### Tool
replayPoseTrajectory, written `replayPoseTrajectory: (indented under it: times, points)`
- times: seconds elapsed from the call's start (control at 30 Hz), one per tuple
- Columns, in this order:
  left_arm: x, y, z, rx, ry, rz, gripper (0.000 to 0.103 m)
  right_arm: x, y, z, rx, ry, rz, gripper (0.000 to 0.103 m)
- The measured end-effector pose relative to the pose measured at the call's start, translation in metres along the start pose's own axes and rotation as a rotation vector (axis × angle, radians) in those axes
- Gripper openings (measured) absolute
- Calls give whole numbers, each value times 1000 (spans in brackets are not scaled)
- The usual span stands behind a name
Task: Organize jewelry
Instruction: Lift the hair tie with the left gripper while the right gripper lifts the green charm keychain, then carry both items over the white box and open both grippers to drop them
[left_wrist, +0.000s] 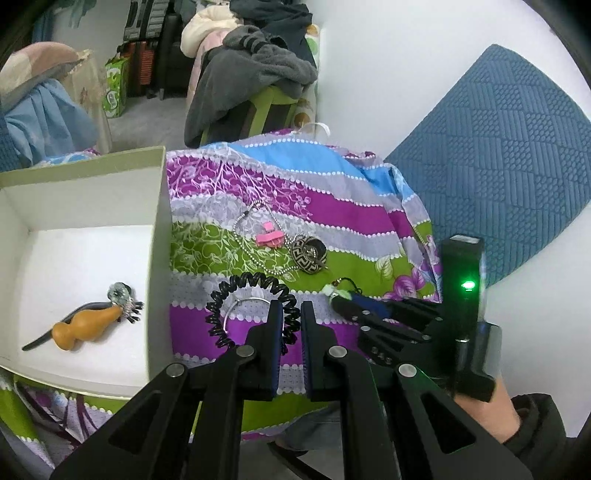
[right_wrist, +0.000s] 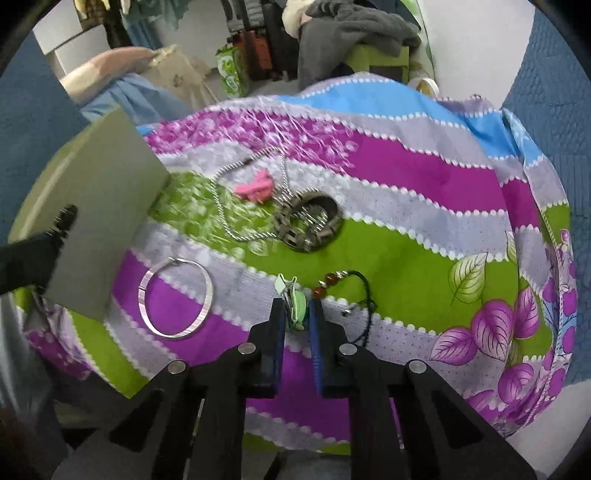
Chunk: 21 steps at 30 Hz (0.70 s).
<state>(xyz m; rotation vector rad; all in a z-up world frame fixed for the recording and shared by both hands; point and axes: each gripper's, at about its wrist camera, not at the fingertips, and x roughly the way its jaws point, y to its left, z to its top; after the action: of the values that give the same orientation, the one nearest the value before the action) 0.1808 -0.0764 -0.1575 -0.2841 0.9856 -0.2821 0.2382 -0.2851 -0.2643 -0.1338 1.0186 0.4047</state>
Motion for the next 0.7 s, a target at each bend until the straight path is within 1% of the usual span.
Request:
replayPoseTrajectory:
  times: [0.1, 0.23, 0.33, 0.47, 0.53, 0.7]
  points:
    - [-6, 0, 4, -1, 0, -14, 7, -21, 1, 6, 34, -40, -7, 10]
    - [-20, -3, 11, 16, -17, -9, 7, -50, 3, 17, 82, -80, -11, 10]
    - [-31, -3, 20, 22, -26, 2, 7, -71, 11, 27, 89, -101, -20, 10]
    - [-50, 1, 33, 28, -61, 19, 7, -98, 20, 40, 116, -139, -6, 10]
    - [-58, 3, 41, 29, -67, 7, 7, -115, 27, 51, 119, -164, -1, 10]
    - [-86, 8, 62, 60, -97, 17, 7, -143, 49, 74, 110, -215, 0, 10]
